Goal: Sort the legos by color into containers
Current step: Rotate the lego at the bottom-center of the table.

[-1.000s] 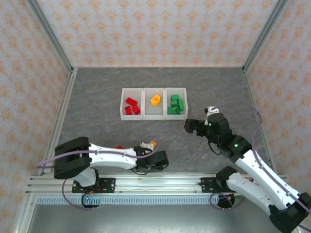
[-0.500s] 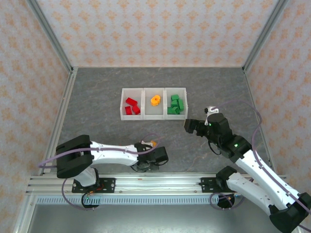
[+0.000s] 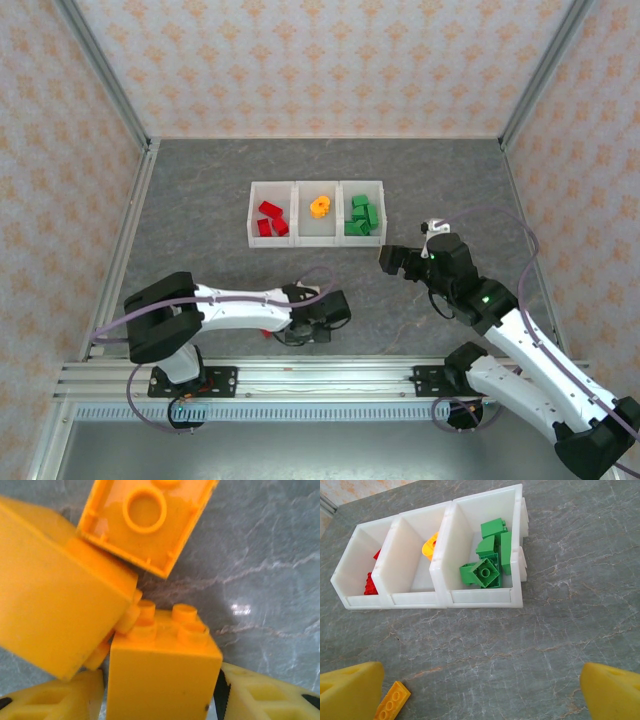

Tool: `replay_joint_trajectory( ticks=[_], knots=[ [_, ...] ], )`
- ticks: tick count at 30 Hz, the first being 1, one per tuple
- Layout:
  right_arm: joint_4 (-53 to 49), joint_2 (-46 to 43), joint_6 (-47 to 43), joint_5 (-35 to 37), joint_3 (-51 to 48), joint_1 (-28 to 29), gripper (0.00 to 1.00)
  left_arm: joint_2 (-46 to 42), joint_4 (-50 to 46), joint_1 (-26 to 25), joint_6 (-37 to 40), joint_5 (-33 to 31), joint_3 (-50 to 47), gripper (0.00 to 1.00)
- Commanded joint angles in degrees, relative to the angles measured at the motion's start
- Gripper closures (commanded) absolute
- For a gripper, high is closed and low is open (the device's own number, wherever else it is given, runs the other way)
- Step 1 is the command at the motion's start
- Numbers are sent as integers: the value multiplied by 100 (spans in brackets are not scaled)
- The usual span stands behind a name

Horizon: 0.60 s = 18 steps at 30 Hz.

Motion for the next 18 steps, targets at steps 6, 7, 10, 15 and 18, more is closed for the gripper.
replay_joint_trajectory(
  ticks=[6, 7, 10, 15, 18],
  knots=[
    [6, 1, 45, 111, -70, -12, 0, 114, 603, 324, 624, -524, 272, 44],
    [6, 1, 49, 116, -73, -12, 0, 145, 593, 320, 655, -521, 292, 44],
    [-1, 1, 45, 120, -73, -12, 1, 230, 591, 335, 704, -462, 319, 44],
    [6, 18, 51, 120, -75, -12, 0, 150, 561, 322, 687, -363, 163, 43],
    [6, 36, 44, 120, -81, -12, 0, -108, 506, 327, 719, -379, -20, 41]
  ],
)
